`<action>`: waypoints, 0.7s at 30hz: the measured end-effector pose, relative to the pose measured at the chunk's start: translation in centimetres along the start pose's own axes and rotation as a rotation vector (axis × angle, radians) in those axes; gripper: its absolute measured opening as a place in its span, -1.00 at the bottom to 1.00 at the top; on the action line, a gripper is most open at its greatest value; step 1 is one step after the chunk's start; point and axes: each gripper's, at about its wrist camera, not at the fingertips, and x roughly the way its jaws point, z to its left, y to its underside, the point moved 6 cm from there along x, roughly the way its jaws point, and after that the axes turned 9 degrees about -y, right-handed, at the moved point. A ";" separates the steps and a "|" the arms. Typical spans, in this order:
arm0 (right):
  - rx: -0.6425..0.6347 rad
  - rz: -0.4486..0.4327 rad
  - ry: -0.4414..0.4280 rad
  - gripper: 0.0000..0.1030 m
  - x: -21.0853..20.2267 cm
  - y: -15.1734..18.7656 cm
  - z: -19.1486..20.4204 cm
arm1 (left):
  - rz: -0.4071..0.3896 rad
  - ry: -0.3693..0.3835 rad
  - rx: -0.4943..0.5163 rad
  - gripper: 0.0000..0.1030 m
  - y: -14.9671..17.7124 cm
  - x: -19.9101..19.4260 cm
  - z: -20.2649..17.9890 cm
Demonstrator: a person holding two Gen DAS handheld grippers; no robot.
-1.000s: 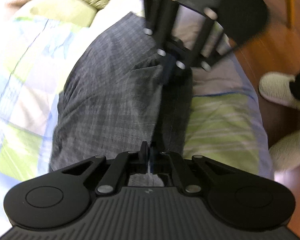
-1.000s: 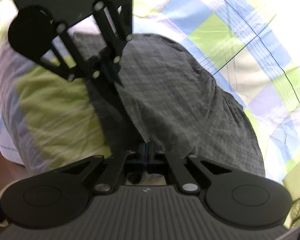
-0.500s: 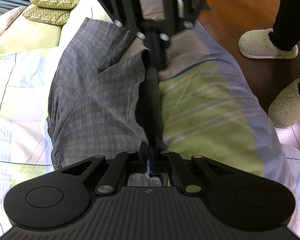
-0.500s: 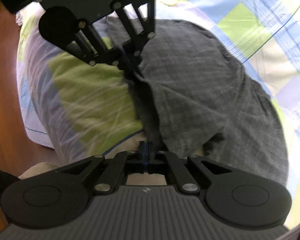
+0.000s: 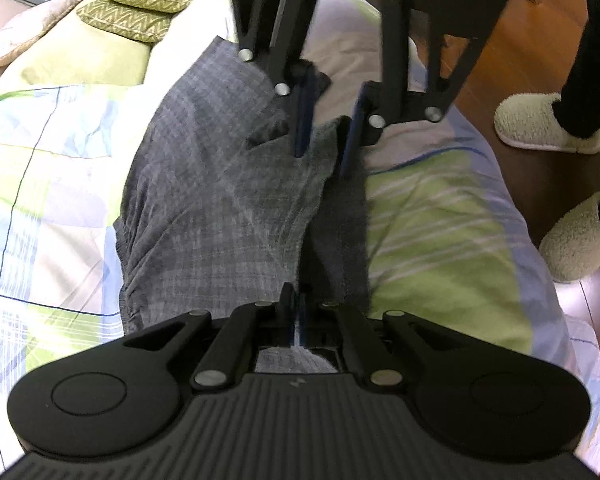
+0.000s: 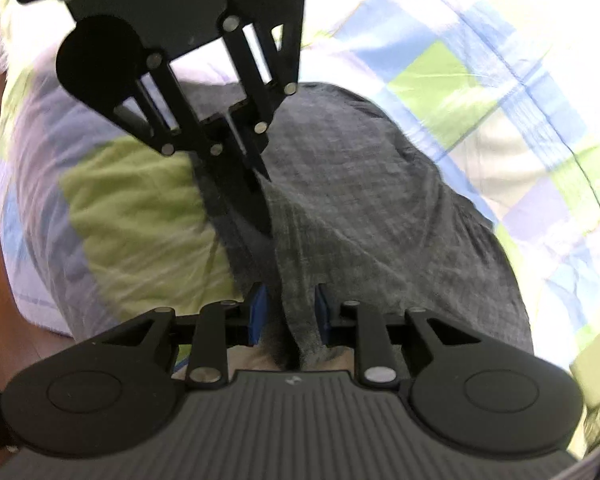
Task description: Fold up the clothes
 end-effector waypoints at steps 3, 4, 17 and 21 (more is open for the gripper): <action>-0.041 -0.009 0.047 -0.60 1.6 -0.1 0.2 | -0.003 -0.001 -0.006 -1.00 0.1 -0.1 0.3; -0.043 -0.004 0.055 -0.62 1.7 0.0 0.1 | 0.000 0.003 -0.016 -1.00 0.2 0.0 0.4; -0.056 0.073 -0.118 -1.00 0.7 2.0 -0.4 | -0.005 0.083 0.113 -1.00 0.3 0.2 -3.1; -0.045 0.098 -0.142 -1.00 1.7 2.3 0.1 | 0.016 0.085 0.082 -1.00 0.5 0.5 -4.5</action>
